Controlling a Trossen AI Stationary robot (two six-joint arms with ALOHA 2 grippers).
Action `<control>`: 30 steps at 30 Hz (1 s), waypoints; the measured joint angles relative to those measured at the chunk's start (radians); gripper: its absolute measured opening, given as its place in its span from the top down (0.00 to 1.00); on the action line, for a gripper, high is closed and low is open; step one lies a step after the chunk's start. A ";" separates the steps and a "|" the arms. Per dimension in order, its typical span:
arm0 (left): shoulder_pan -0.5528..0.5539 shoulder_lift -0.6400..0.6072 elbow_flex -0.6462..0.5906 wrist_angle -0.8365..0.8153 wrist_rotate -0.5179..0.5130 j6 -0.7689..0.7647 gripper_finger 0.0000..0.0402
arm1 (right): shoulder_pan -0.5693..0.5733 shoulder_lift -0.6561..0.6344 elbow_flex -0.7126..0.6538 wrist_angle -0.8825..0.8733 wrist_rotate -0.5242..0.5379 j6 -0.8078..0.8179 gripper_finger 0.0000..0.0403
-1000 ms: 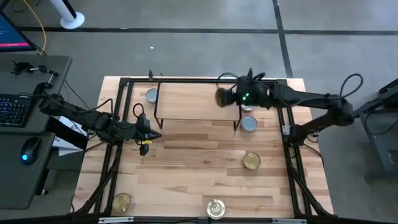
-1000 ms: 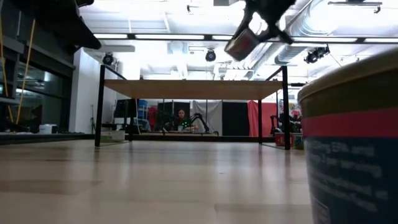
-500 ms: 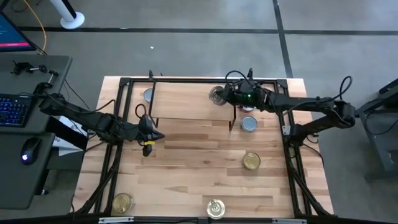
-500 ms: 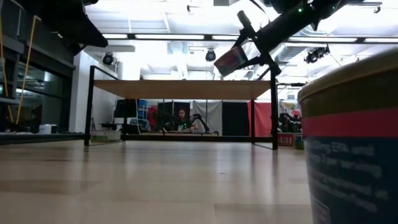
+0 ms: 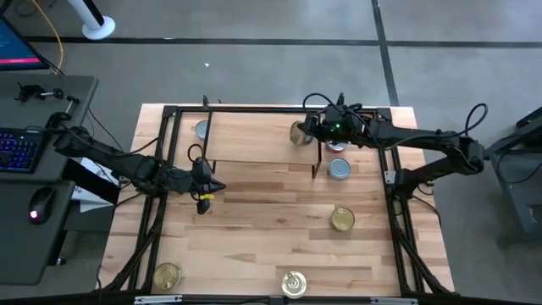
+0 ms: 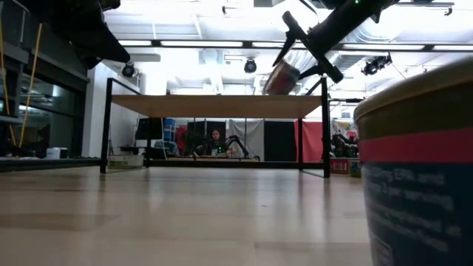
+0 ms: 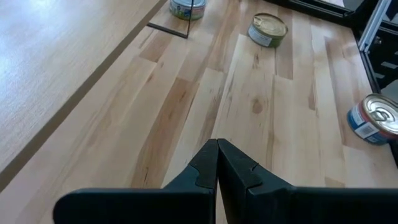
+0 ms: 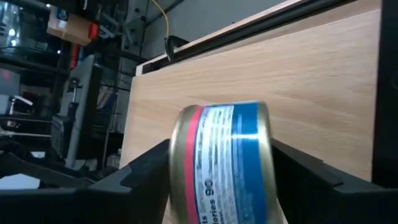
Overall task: Stack canned seafood by type on shelf
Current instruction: Put the top blue pink tuna can on the shelf
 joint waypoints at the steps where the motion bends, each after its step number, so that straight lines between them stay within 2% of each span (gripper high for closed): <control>1: 0.000 0.000 0.000 -0.001 0.000 0.000 1.00 | 0.000 0.000 0.000 -0.006 0.000 0.006 0.41; 12: 0.000 0.000 0.000 -0.001 0.000 0.002 1.00 | -0.001 0.016 0.004 -0.030 0.038 0.056 0.40; 19: 0.000 0.000 0.000 -0.001 0.000 0.002 1.00 | -0.021 0.016 0.080 -0.215 0.032 0.030 0.40; 30: 0.000 0.000 0.000 -0.001 0.000 0.002 1.00 | -0.021 0.015 0.108 -0.316 0.006 0.021 0.41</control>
